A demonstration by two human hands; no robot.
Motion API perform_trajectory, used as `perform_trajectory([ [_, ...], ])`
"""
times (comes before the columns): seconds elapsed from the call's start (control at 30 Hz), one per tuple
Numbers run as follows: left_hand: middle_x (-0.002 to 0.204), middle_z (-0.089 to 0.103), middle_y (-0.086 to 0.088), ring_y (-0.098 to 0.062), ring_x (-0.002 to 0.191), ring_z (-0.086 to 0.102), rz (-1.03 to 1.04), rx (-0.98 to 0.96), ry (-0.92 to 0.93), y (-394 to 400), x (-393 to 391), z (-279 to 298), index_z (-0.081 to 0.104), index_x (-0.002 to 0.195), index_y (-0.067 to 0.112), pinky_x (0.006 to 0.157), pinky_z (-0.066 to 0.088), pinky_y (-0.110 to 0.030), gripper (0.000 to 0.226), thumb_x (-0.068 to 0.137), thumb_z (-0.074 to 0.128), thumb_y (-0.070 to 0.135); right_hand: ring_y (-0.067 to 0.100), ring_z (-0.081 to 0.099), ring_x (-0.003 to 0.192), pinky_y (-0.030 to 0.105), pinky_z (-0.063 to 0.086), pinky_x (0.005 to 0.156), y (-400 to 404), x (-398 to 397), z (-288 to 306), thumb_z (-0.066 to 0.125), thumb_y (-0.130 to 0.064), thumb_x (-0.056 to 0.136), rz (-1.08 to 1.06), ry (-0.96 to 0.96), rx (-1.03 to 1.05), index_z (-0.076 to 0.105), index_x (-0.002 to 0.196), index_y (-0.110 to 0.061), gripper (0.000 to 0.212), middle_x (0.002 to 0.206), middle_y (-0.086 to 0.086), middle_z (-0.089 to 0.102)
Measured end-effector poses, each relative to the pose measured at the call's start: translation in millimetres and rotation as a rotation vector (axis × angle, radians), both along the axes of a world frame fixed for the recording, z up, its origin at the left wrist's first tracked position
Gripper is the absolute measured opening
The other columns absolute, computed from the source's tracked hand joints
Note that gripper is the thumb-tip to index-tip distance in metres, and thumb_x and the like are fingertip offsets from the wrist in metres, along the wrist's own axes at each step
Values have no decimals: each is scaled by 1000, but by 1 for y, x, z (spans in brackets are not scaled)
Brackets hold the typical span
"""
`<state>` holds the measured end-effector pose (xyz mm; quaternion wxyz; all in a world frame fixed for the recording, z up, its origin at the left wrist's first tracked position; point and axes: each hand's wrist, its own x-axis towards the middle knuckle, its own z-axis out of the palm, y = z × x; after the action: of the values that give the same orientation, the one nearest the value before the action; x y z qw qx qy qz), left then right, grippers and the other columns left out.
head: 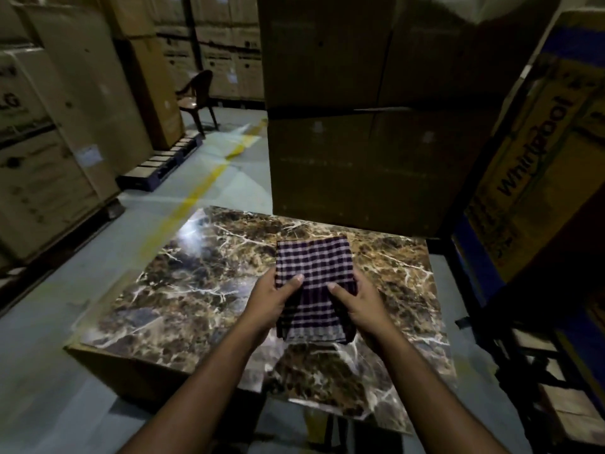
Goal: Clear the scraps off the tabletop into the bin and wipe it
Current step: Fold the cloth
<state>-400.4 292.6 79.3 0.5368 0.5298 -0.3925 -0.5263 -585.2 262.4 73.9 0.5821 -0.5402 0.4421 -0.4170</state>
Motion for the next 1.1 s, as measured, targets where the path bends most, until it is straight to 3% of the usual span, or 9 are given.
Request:
perform_trajectory([
  [0.13,114,76,-2,-20,105,73,-35,-35,43,-41,64,13,66,123,17,84,58,-35,26,98,63,25,17,69,112,47,56,98,-37,59,17,63,-27,99,-25,-9,0,59,135,-22,36,125,-1,71],
  [0.33,115,75,1,-17,106,71,-70,-188,-88,-112,156,49,64,124,21,86,58,-33,37,90,73,12,15,70,110,35,59,91,-96,140,66,71,-20,94,-115,-2,-112,64,126,-23,32,117,-4,74],
  [0.47,111,76,1,-19,106,72,-138,-256,-164,-154,179,83,67,121,19,90,58,-37,31,91,74,23,9,71,103,38,58,92,-129,173,96,84,-29,82,-257,68,-216,67,120,-25,42,111,-7,75],
  [0.6,101,77,2,-16,98,73,-100,-329,-252,-183,181,102,70,109,22,90,59,-41,25,86,79,21,8,73,96,44,59,92,-152,183,108,89,-26,77,-342,147,-268,72,103,-26,31,100,-8,78],
  [0.67,93,76,6,-11,93,72,-66,-380,-365,-197,180,109,68,96,27,86,59,-39,19,84,81,20,6,73,91,45,59,89,-160,183,116,88,-25,77,-353,236,-325,72,95,-25,24,93,-9,77],
  [0.77,77,69,8,-5,78,66,5,-427,-505,-206,171,124,59,79,24,70,51,-24,22,83,81,25,-5,69,84,27,59,79,-167,184,137,86,-25,78,-411,355,-441,68,93,-27,24,88,-12,75],
  [0.83,74,67,8,-3,73,63,73,-452,-579,-209,163,136,59,78,22,59,44,-16,23,84,80,27,-7,66,82,17,54,71,-172,183,150,84,-28,79,-467,389,-522,66,96,-28,25,87,-13,73],
  [0.9,77,68,9,1,75,63,136,-442,-576,-214,156,146,62,80,22,56,43,-11,20,84,80,28,-6,66,81,17,51,65,-177,180,159,79,-28,83,-490,342,-532,65,98,-30,21,88,-12,72],
  [1.1,92,73,10,-6,91,68,202,-437,-445,-227,140,165,69,97,26,82,60,-38,17,86,77,36,-11,63,81,4,45,62,-188,171,177,80,-17,83,-600,324,-687,67,94,-25,19,84,-16,67],
])
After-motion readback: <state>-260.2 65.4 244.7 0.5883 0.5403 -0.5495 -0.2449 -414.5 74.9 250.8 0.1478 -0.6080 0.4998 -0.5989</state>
